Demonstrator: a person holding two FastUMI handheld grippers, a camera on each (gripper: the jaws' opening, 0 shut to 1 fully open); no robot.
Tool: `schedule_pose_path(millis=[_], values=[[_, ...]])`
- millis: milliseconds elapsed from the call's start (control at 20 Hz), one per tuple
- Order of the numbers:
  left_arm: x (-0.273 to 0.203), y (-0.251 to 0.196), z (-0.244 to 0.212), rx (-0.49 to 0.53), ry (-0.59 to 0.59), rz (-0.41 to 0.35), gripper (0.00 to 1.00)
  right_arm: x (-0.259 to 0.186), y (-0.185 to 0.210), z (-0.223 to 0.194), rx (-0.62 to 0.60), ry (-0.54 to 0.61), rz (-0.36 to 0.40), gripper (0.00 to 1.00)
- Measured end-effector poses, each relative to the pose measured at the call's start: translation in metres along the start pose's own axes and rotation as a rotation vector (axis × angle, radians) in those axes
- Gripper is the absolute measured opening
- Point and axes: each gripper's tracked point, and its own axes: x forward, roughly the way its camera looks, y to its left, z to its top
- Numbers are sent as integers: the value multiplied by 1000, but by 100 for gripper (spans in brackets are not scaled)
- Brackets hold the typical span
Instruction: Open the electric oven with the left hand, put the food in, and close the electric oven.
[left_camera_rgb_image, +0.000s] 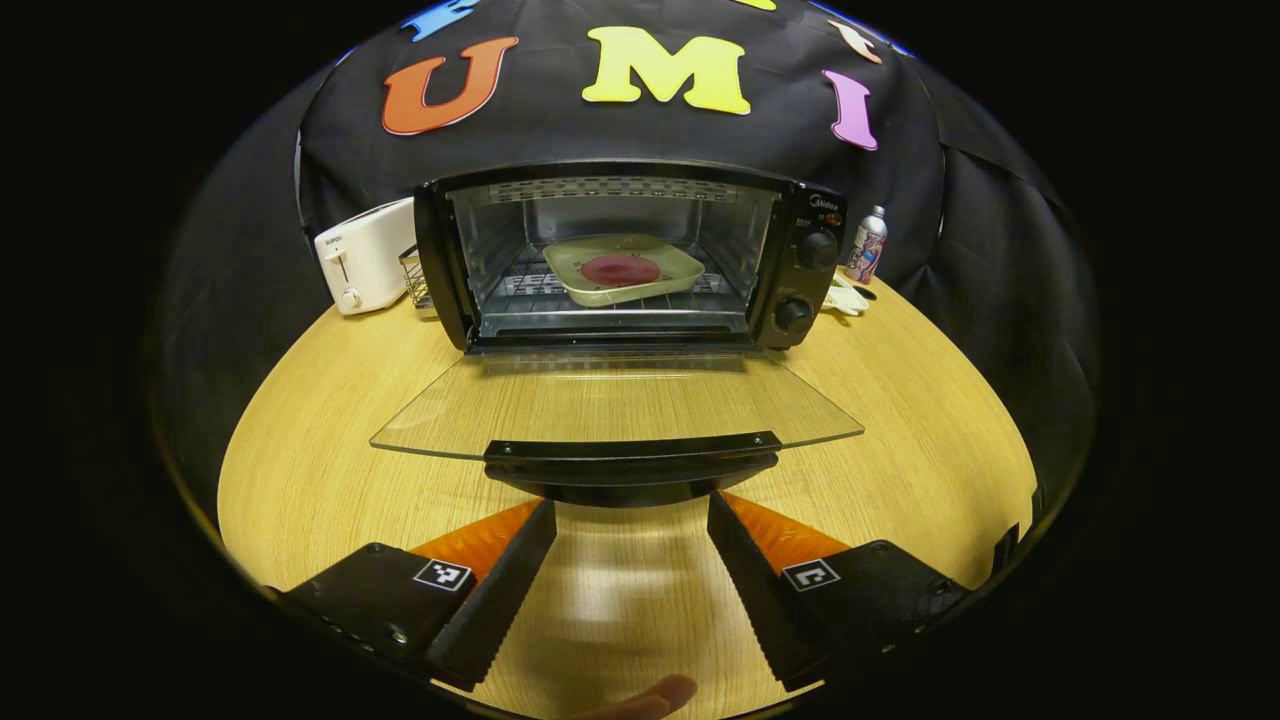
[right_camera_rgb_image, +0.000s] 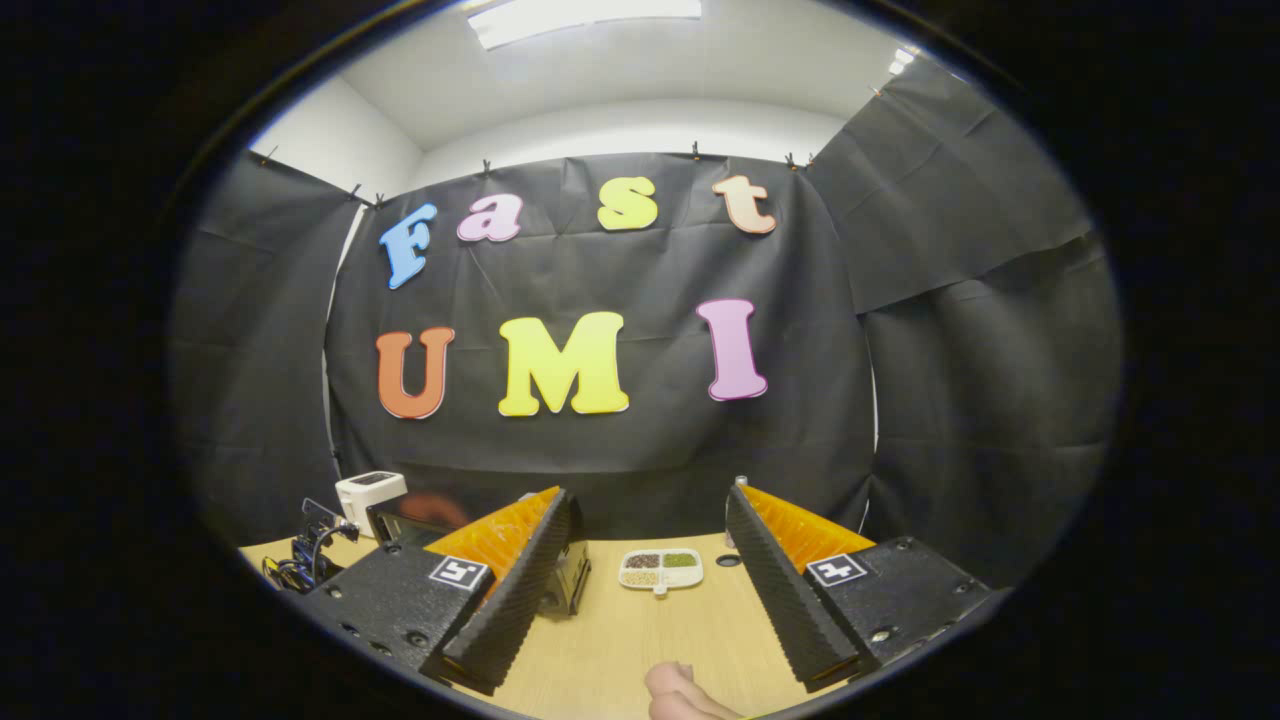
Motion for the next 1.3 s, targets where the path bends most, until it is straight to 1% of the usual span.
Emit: schedule_pose_path(millis=[300, 550, 650, 700, 800, 950, 1000, 1050, 1100, 1300], values=[[-6, 1, 14, 1, -31, 0, 98, -6, -2, -1, -1, 5, -5, 96], [-11, 1, 35, -4, -87, -2, 99, -18, -8, 0, -11, 13, -19, 96], [-11, 0, 49, -12, -113, -27, 99, -27, -10, 3, -15, 11, -21, 96], [-9, -1, 56, -32, -124, -41, 99, -32, -11, 3, -18, 10, -21, 96], [-2, 9, 69, -67, -134, -13, 99, -43, -14, 8, -25, 3, -21, 96], [20, 18, 87, -100, -135, 6, 95, -66, -19, 15, -44, -11, -23, 96], [25, 19, 93, -118, -142, 10, 95, -71, -24, 19, -48, -20, -25, 96], [30, 23, 99, -133, -149, 23, 83, -78, -27, 22, -51, -28, -28, 96], [33, 25, 105, -144, -161, 32, 95, -85, -29, 25, -52, -33, -30, 96], [36, 25, 130, -181, -247, 33, 95, -114, -31, 25, -61, -26, -29, 96]])
